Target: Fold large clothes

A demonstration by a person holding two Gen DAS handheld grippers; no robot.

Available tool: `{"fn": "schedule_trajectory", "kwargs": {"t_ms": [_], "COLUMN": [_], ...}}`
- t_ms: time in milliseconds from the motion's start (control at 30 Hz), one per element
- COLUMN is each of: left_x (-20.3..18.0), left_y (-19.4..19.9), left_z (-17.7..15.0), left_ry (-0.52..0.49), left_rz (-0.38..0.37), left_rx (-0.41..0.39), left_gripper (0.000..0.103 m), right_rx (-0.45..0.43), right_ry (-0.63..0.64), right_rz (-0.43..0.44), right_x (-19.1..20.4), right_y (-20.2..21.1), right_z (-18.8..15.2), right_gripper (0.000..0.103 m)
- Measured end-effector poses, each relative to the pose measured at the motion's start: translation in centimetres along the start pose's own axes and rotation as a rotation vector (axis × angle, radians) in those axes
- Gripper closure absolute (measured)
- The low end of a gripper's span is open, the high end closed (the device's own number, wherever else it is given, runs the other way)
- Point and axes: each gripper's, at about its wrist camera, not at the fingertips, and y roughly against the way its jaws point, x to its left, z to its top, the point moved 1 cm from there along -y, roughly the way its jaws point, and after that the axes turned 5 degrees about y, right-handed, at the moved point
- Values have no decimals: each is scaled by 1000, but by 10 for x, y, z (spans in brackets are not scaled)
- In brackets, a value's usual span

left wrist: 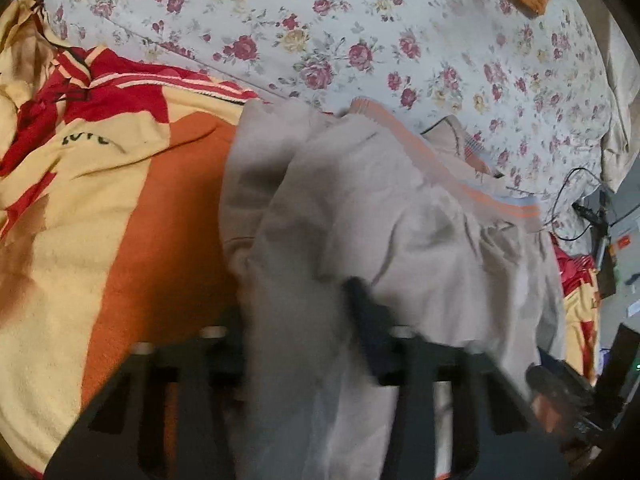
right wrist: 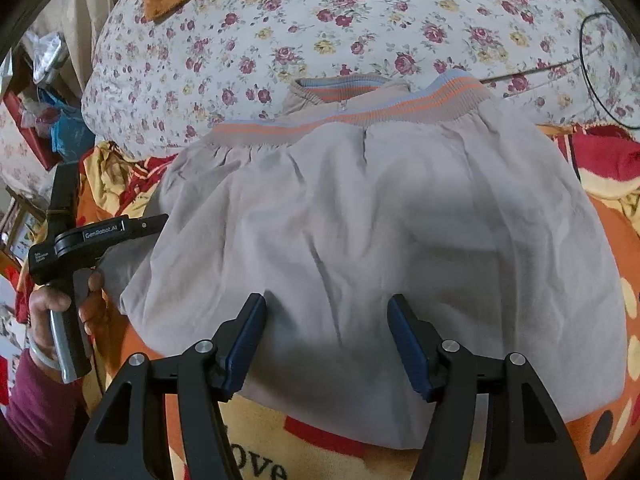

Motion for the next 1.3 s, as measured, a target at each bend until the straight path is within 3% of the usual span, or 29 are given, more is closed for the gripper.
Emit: {"fn": "schedule_trajectory", "kwargs": {"t_ms": [67, 167, 267, 500, 667, 733, 800, 967, 1300], "left_x": [-6, -12, -8, 3, -3, -9, -15, -19, -21], "left_y": [8, 12, 6, -2, -2, 0, 2, 2, -2], "left_z": [-3, -9, -10, -14, -17, -17, -18, -17, -14], "left_ry": [-23, -78, -64, 17, 0, -29, -53, -64, -62], "left_rz": [-4, 14, 21, 29, 45, 59, 74, 102, 126], "left_rx": [-18, -49, -40, -30, -39, -40, -46, -53, -48], "left_gripper": [90, 90, 88, 56, 57, 65, 71, 71, 68], "right_rx": [-2, -10, -15, -29, -68, -74, -83, -85, -56], "right_ry": [-8, -13, -24, -13, 5, 10, 19, 31, 20], "right_rz": [1, -2, -4, -26, -45, -49, -44, -29, -51], "right_x": [-2, -5, -8, -13, -15, -14, -11, -3, -15], "right_y": [1, 5, 8, 12, 16, 16, 15, 8, 13], "right_z": [-1, -1, -2, 2, 8, 13, 19, 27, 8], "right_gripper": [38, 38, 38, 38, 41, 49, 51, 50, 50]}}
